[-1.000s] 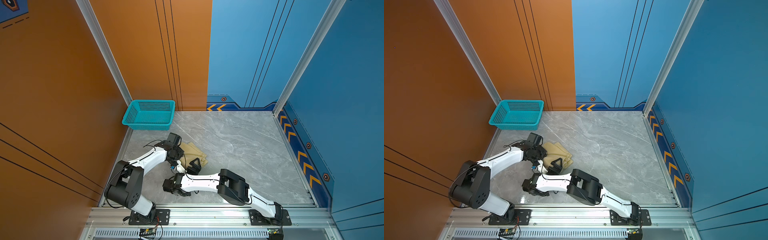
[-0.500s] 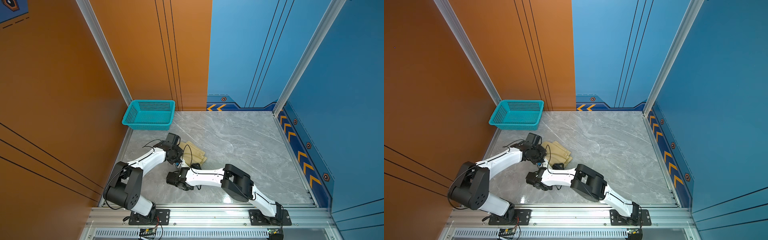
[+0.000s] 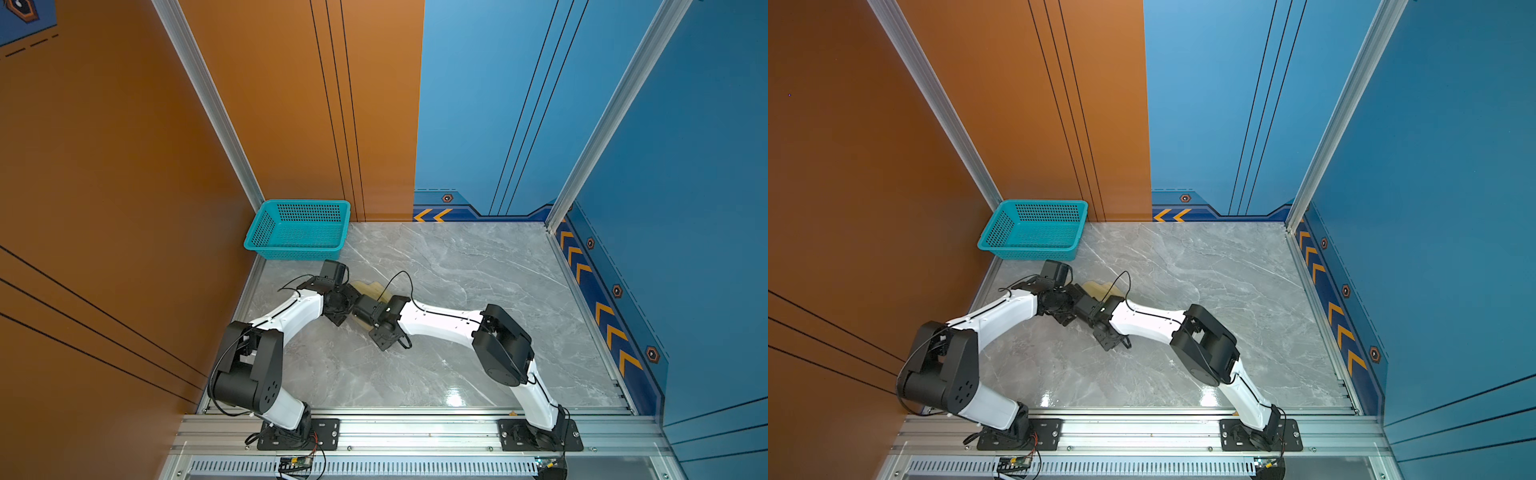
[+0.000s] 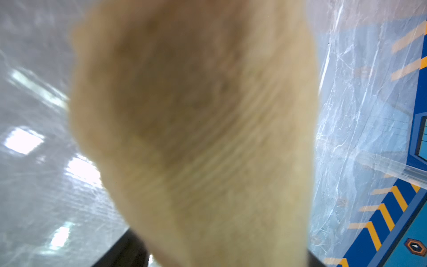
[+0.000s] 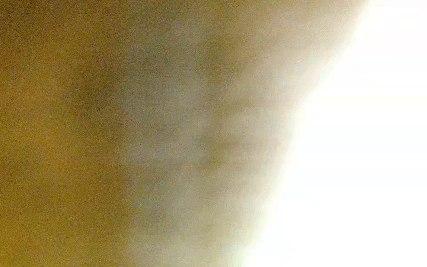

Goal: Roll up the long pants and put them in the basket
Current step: Roll the long pant at the center of the board, then pick up the long pant at the center of the board.

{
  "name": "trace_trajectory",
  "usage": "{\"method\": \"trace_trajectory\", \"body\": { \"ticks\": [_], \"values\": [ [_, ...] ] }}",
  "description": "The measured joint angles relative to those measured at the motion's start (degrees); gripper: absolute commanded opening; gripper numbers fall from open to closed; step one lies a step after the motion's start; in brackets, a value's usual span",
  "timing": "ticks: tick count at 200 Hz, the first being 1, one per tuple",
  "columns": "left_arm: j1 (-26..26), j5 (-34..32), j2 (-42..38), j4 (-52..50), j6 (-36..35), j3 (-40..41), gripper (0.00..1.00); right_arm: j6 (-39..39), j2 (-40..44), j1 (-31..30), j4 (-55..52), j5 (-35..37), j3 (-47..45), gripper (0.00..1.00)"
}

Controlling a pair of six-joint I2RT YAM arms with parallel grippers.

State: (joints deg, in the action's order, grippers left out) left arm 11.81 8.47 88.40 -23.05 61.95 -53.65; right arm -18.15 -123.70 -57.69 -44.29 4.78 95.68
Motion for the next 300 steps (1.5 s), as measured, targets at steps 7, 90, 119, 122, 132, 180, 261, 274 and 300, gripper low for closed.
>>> {"method": "trace_trajectory", "body": {
  "ticks": [7,90,119,122,132,180,261,274,300],
  "values": [
    [-0.6,0.4,0.0,-0.3,-0.7,-0.6,0.84,-0.2,0.5,1.5,0.9,-2.8,-0.9,0.31],
    [-2.1,1.8,-9.9,-1.6,-7.5,-2.6,0.85,-2.5,-2.7,10.0,3.8,-29.3,0.3,0.31],
    [-2.7,3.1,-18.2,1.8,-9.5,2.0,0.99,-3.6,-5.2,12.5,5.9,-38.7,1.7,0.31],
    [-2.8,3.3,-18.8,2.2,-9.4,2.7,0.99,-3.8,-5.3,12.8,6.0,-39.6,1.7,0.31],
    [-3.3,4.6,-20.2,4.3,-9.7,5.3,0.99,-4.0,-5.8,13.4,6.7,-42.0,1.7,0.31],
    [-6.6,14.5,-9.8,21.1,-8.2,15.0,0.99,-6.6,-5.1,15.5,14.9,-50.4,-4.1,0.31],
    [-7.1,26.0,1.9,37.2,-10.1,11.8,0.99,-12.8,-4.5,18.2,29.2,-61.7,-12.8,0.33],
    [-7.2,26.9,3.5,38.7,-10.1,11.8,0.98,-13.4,-5.0,18.4,30.0,-63.5,-12.9,0.35],
    [-7.2,27.4,5.3,42.1,-9.9,12.9,0.99,-14.2,-6.6,19.9,30.1,-68.7,-12.9,0.36]
  ]
}}
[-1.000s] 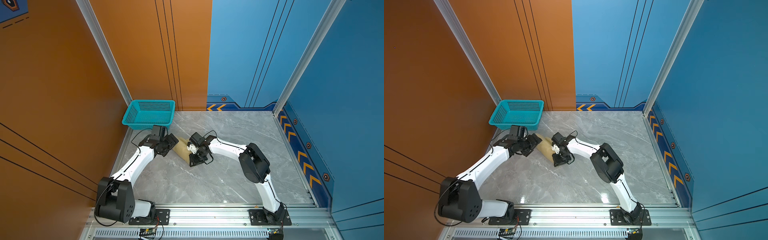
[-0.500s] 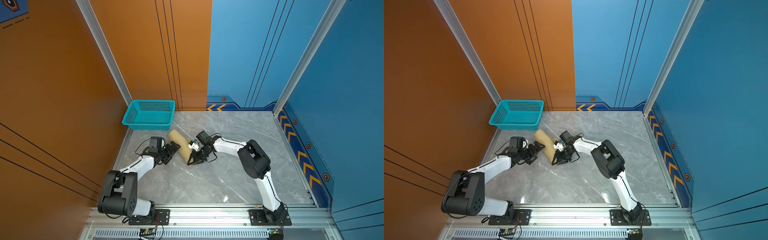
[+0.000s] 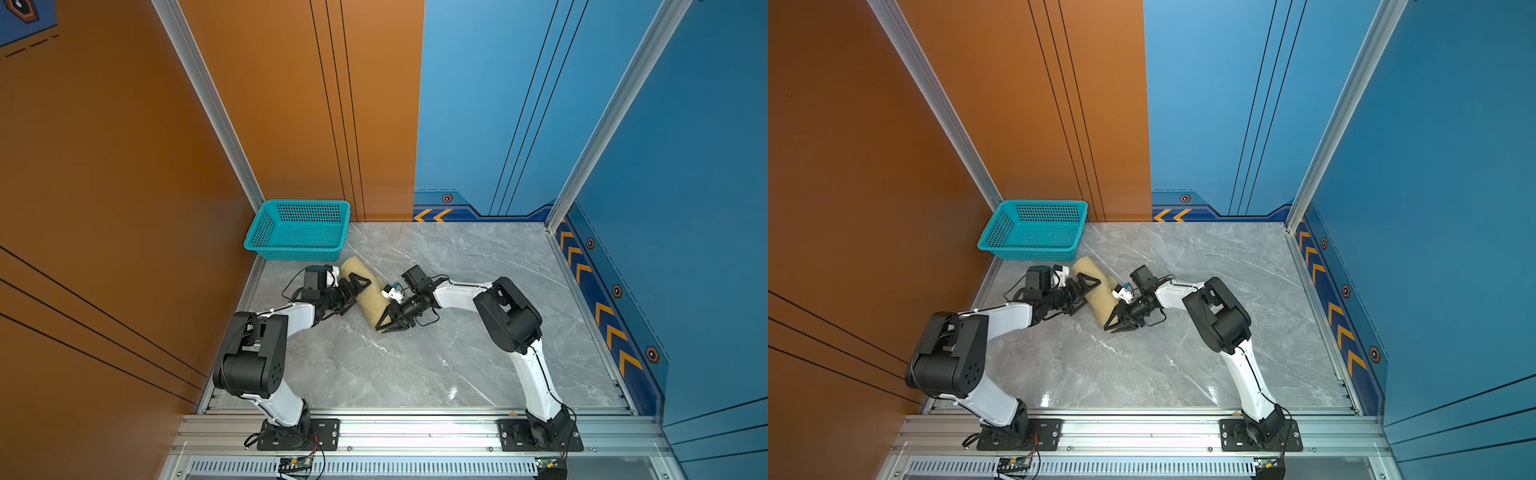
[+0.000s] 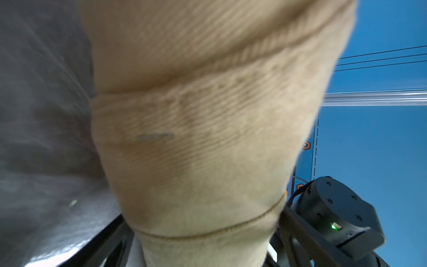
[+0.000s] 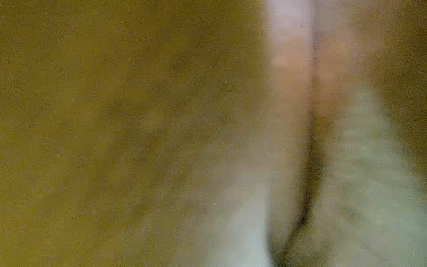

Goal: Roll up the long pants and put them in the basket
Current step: Pick up the long pant at the center of the board.

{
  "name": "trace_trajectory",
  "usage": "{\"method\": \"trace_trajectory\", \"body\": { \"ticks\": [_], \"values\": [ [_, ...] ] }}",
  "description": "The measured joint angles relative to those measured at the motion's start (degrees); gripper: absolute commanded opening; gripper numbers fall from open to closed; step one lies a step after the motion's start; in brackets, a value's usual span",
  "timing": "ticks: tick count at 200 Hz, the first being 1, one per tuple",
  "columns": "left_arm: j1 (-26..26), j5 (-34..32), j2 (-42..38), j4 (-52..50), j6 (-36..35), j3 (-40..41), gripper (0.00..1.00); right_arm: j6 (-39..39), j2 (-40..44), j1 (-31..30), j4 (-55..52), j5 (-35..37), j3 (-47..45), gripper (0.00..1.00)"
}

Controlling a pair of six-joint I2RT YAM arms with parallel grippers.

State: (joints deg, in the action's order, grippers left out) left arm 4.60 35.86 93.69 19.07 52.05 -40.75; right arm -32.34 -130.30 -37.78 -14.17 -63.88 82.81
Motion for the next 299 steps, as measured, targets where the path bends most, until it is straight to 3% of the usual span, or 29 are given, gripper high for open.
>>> {"method": "trace_trajectory", "body": {
  "ticks": [42,75,132,148,152,162,176,209,220,224,226,227,230,255,299],
  "values": [
    [0.0,1.5,1.1,5.2,0.2,1.5,0.99,0.2,-2.1,1.9,-1.4,-6.9,-0.1,0.38],
    [0.3,3.9,7.0,13.2,1.8,2.0,0.99,2.2,-3.6,3.0,-4.0,-10.4,0.6,0.39],
    [1.9,4.3,11.3,21.1,2.8,2.3,0.99,6.3,-5.1,3.3,-11.3,-11.7,3.8,0.39],
    [2.8,4.3,12.4,21.4,2.9,1.0,0.88,7.0,-5.7,3.4,-12.8,-12.4,4.7,0.39],
    [3.1,4.3,13.0,21.5,3.1,0.6,0.8,7.1,-5.7,3.4,-13.2,-12.6,4.8,0.39],
    [3.9,4.3,14.3,21.6,3.0,-0.5,0.77,7.4,-6.0,3.5,-13.9,-12.8,5.2,0.39],
    [4.7,4.3,15.7,21.8,3.2,-1.7,0.52,7.7,-6.1,3.7,-14.6,-13.2,5.4,0.39],
    [5.5,5.7,17.2,21.9,3.5,-3.6,0.15,9.0,-6.4,4.3,-16.7,-13.6,6.0,0.42],
    [5.6,5.9,17.3,21.8,3.8,-3.9,0.11,9.8,-6.6,4.4,-17.6,-13.8,6.4,0.45],
    [5.6,5.9,17.3,21.8,3.9,-4.0,0.1,10.0,-6.7,4.4,-17.9,-13.8,6.6,0.52],
    [5.6,5.9,17.3,21.7,3.9,-4.0,0.1,10.1,-6.7,4.4,-18.1,-13.8,6.6,0.84],
    [5.6,5.9,17.3,21.7,3.9,-4.0,0.1,10.2,-6.8,4.4,-18.2,-13.8,6.7,0.92],
    [5.5,5.9,17.3,21.7,3.9,-4.0,0.1,10.3,-6.8,4.4,-18.4,-13.7,6.8,0.99],
    [5.2,6.7,16.5,21.0,5.1,-4.4,0.08,9.9,-4.5,4.7,-21.4,-13.2,7.2,1.0],
    [4.5,9.0,12.6,16.1,6.5,-7.5,0.09,9.8,3.4,4.3,-23.4,-2.3,1.7,1.0]
  ]
}}
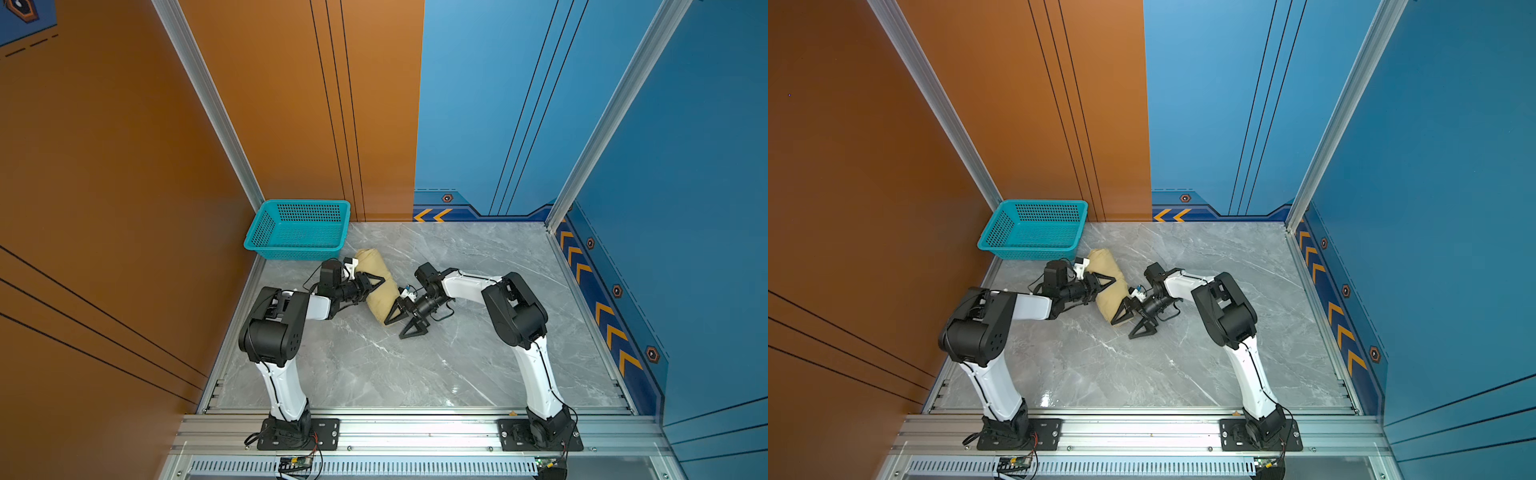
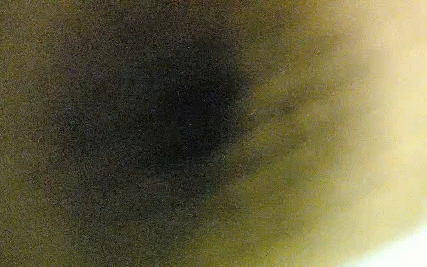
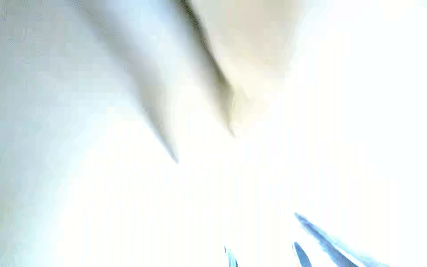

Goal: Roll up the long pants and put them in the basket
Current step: Pick up the long pant at the center of the board, then place the long pant in the bin.

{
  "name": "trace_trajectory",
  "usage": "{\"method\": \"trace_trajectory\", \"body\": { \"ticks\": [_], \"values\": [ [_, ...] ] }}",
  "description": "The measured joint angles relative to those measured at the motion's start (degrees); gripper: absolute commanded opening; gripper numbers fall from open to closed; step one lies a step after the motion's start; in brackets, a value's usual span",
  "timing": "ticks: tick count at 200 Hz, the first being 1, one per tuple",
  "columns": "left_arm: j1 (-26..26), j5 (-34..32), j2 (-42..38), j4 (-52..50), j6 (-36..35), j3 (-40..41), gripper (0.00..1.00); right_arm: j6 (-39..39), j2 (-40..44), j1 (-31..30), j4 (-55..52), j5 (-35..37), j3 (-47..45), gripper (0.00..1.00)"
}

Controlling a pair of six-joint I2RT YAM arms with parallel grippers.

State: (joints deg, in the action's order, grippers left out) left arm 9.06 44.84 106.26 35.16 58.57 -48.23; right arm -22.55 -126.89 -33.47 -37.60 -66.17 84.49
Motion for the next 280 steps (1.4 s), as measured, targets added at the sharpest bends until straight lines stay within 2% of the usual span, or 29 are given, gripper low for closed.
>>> {"method": "trace_trajectory", "body": {
  "ticks": [21,66,104,127,150,199,231,252,280],
  "values": [
    [-1.5,1.1,-1.0,-1.9,0.9,-4.7,0.01,0.1,5.3,0.0,-1.7,8.7,-3.3,1.0],
    [-6.4,2.7,-0.9,-5.0,1.0,-22.9,0.0,0.3,14.4,1.0,-5.0,29.7,-8.3,1.0],
    [-9.7,4.3,4.5,-5.2,1.3,-41.3,0.0,0.3,17.4,1.7,-6.0,37.9,-11.0,1.0],
    [-11.8,4.3,8.8,-5.3,1.3,-47.1,0.0,0.3,19.1,1.7,-6.1,41.6,-12.7,1.0],
    [-14.4,2.5,11.1,-6.6,0.1,-47.3,0.0,0.3,22.2,1.7,-6.2,46.3,-15.5,1.0],
    [-18.8,-8.5,11.1,-13.3,-9.0,-39.5,0.0,0.3,30.3,3.6,-5.8,52.7,-18.5,1.0],
    [-19.2,-9.6,13.1,-14.4,-10.7,-41.2,0.0,0.2,30.9,4.9,-5.3,54.1,-18.5,1.0],
    [-19.3,-9.8,15.4,-10.6,-10.1,-42.6,0.0,0.1,30.9,4.9,-5.2,54.6,-18.6,1.0],
    [-19.9,-11.5,19.6,-1.9,-4.5,-42.6,0.0,0.0,30.9,4.9,-5.2,55.3,-19.0,1.0]
  ]
}}
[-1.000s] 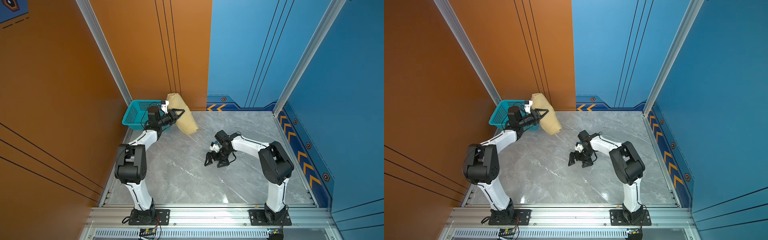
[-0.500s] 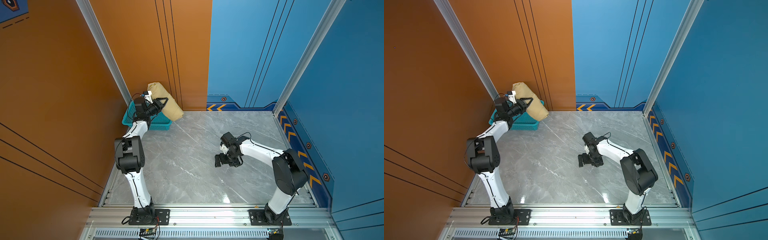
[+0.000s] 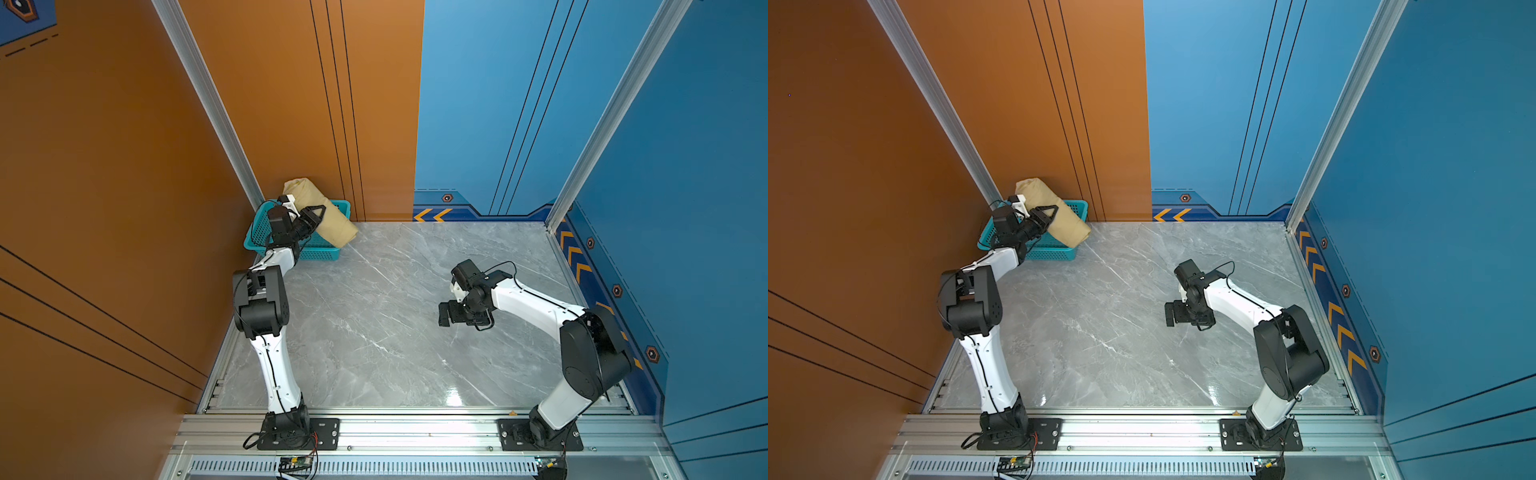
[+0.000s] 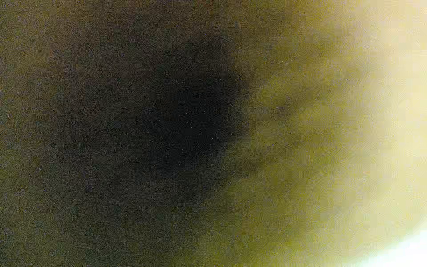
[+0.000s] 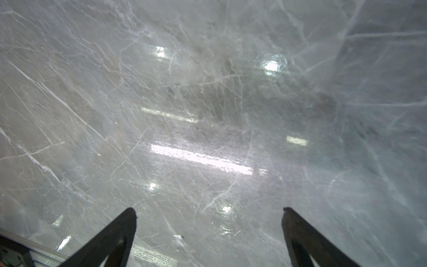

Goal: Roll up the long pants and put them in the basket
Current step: Place the long pant in the bin.

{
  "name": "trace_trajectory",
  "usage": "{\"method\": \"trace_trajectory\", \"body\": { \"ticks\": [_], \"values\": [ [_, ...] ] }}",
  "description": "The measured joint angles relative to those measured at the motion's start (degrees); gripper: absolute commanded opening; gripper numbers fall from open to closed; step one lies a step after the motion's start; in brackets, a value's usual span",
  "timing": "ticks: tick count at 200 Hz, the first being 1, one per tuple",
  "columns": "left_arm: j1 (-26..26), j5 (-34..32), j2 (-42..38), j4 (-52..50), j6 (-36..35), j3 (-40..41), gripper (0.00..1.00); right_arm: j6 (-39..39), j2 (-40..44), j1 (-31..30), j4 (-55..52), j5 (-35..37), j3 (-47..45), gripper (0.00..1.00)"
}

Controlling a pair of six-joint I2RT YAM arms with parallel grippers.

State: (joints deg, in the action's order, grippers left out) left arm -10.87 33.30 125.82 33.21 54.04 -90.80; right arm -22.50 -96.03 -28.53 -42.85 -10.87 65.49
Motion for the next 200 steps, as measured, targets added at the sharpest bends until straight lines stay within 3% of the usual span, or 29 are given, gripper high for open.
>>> {"method": "trace_trajectory", "body": {
  "ticks": [64,120,127,138,156,187,200],
  "values": [
    [-3.6,-12.2,7.0,13.4,12.7,5.0,0.0,-0.5,-0.6,0.2,0.0,0.7,0.0,1.0],
    [-4.8,-19.1,7.0,19.3,22.3,11.9,0.0,-0.9,-2.5,0.2,-0.2,0.7,2.0,1.0],
    [-4.8,-19.8,6.5,19.4,23.0,12.9,0.08,-0.9,-2.5,0.2,-0.2,0.7,2.3,1.0],
    [-4.8,-20.3,5.8,19.1,24.1,14.1,0.3,-1.1,-2.5,0.2,-0.2,0.7,2.7,1.0],
    [-4.8,-20.7,4.7,17.4,25.2,14.8,0.37,-1.4,-2.5,0.2,-0.2,0.7,2.8,1.0],
    [-4.8,-20.6,1.4,11.7,26.4,16.9,0.99,-1.5,-2.5,0.2,-0.2,0.7,2.8,1.0],
    [-4.8,-20.7,-0.7,7.7,26.4,17.6,0.99,-1.6,-2.5,0.2,-0.2,0.7,2.8,1.0]
  ]
}}
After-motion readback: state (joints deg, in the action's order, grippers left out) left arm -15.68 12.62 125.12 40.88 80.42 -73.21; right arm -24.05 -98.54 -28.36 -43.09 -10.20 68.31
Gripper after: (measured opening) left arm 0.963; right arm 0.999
